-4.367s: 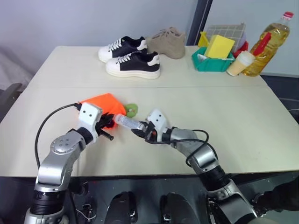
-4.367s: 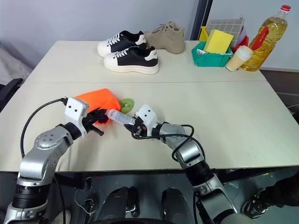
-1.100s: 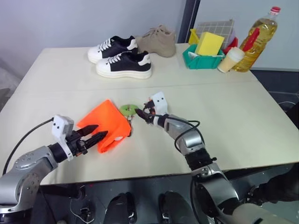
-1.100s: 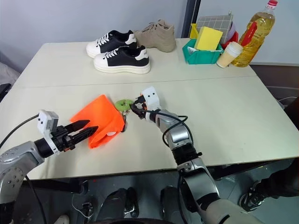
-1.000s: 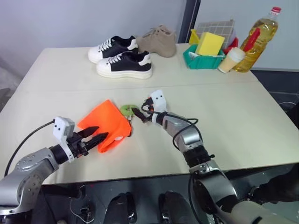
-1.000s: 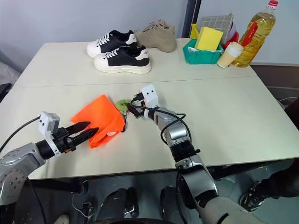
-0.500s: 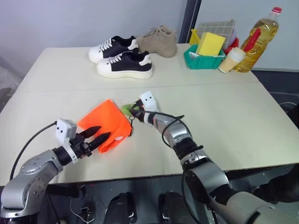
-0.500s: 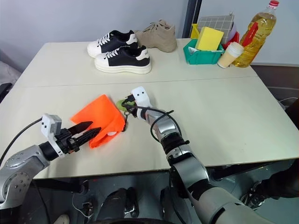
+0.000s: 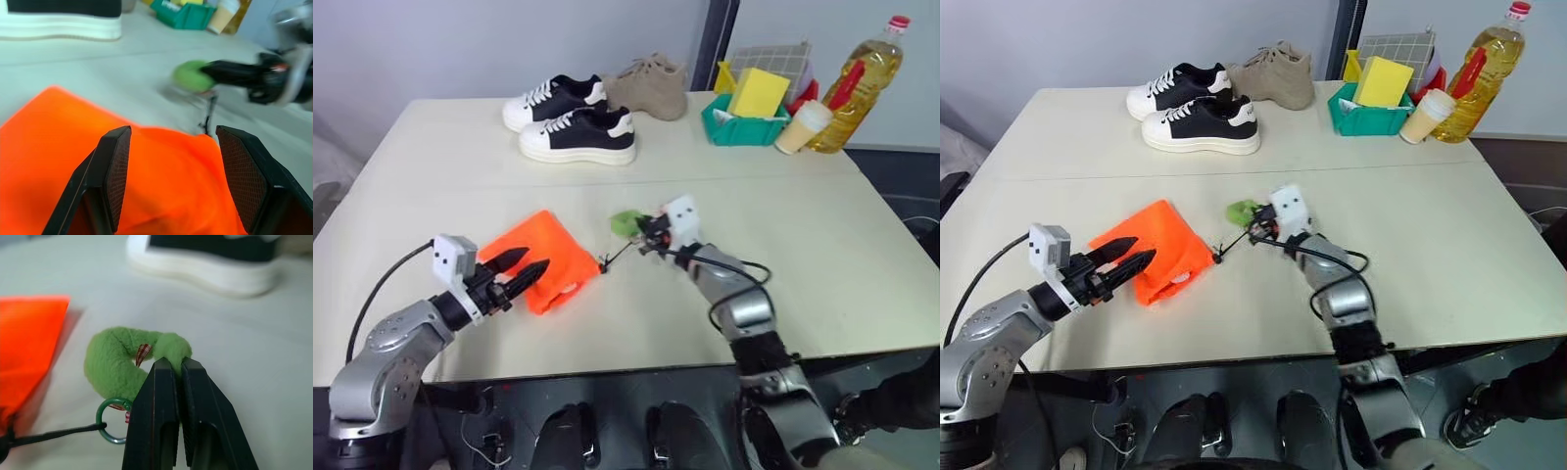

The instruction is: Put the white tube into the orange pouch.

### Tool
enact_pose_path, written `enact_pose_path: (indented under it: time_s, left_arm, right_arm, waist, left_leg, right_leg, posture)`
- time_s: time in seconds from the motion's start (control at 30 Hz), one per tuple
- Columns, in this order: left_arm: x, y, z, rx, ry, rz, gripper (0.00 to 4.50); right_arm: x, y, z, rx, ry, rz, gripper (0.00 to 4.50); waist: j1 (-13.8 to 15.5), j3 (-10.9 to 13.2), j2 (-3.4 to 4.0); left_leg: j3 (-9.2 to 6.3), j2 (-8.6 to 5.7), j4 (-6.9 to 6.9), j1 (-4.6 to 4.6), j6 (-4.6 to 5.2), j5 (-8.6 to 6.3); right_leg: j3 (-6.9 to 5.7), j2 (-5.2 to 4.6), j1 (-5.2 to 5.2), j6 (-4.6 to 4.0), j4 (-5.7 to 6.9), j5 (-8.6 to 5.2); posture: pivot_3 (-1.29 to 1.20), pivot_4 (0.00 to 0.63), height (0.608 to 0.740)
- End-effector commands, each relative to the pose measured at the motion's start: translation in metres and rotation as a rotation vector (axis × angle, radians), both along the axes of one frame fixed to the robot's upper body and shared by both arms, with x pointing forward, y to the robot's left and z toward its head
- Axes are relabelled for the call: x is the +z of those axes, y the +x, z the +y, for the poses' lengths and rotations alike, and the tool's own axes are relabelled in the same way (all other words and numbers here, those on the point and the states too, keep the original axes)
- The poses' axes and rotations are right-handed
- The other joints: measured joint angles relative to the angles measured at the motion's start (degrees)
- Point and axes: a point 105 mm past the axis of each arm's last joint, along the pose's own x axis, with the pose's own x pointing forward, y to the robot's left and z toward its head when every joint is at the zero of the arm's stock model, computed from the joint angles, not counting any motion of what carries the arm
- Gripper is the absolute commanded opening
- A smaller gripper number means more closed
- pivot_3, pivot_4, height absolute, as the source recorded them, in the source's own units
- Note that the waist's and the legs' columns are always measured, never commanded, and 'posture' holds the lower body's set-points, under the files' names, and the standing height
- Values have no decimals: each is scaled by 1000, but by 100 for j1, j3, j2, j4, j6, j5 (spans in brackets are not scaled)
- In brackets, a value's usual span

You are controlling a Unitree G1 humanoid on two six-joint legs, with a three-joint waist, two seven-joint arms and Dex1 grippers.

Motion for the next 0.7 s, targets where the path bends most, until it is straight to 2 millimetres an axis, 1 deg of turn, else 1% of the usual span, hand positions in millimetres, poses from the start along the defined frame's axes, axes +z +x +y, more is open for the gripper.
enact_pose_path:
  time_s: [0.03, 0.1, 0.2, 0.23, 0.27, 0.33, 0.5, 0.57, 0.7]
  left_arm:
    - [7, 5, -8, -35, -5, -34, 2955]
    - [6, 8, -15, -83, -20, -22, 2955]
    - [9, 11, -25, -161, -44, -15, 3799]
    - [10, 14, -28, -177, -37, -23, 4304]
    - [11, 18, -30, -185, -22, -36, 4462]
    - [13, 25, -36, -204, 9, -65, 4462]
    - [10, 30, -49, -284, 100, -117, 4462]
    - [7, 33, -57, -312, 160, -162, 4462]
    - [4, 41, -73, -368, 215, -214, 4462]
  right_arm:
    - [38, -12, -6, 26, 57, -98, 22]
    - [50, -19, -10, 48, 67, -124, 22]
    - [60, -28, -7, 91, 82, -144, 0]
    - [63, -30, -4, 109, 87, -149, 0]
    - [65, -33, -1, 128, 91, -154, 0]
    - [69, -37, 4, 156, 98, -161, 0]
    - [71, -41, 9, 184, 101, -162, 0]
    - [72, -42, 10, 191, 102, -163, 0]
    - [74, -41, 14, 198, 102, -164, 0]
  waist:
    - [-32, 0, 0]
    - [-29, 0, -1]
    - [-18, 0, -1]
    - [-15, 0, -1]
    - [-9, 0, -1]
    - [17, 0, -1]
    - [93, 0, -1]
    - [105, 0, -1]
    - [125, 0, -1]
  left_leg:
    - [0, 1, 0, 2, 0, 0]
    - [-2, 1, -3, 4, -4, 3]
    - [-3, 2, -3, 3, -4, 5]
    - [-3, 2, -3, 3, -4, 5]
    - [-3, 1, -3, 2, -3, 5]
    - [-3, 1, -1, 2, -2, 6]
    - [-1, 0, 0, 2, 1, 8]
    - [-2, 0, -1, 2, 1, 8]
    - [-3, 0, 3, 0, 2, 8]
  right_leg:
    - [0, 2, 0, 0, 1, 0]
    - [0, 4, 0, -1, 4, 0]
    - [-1, 7, 0, 0, 5, -1]
    - [-1, 8, 0, 0, 3, -1]
    - [-1, 8, 0, 0, 3, -1]
    - [-1, 9, 0, 0, 3, -1]
    - [0, 10, 1, 0, 2, 0]
    - [-1, 11, 0, 0, 2, -1]
    - [-1, 10, 0, -1, 2, 0]
  posture:
    - [0, 150, 740]
    - [0, 150, 740]
    - [0, 150, 740]
    - [0, 150, 740]
    - [0, 150, 740]
    - [0, 150, 740]
    - [0, 150, 740]
    - [0, 150, 740]
    - [0, 150, 740]
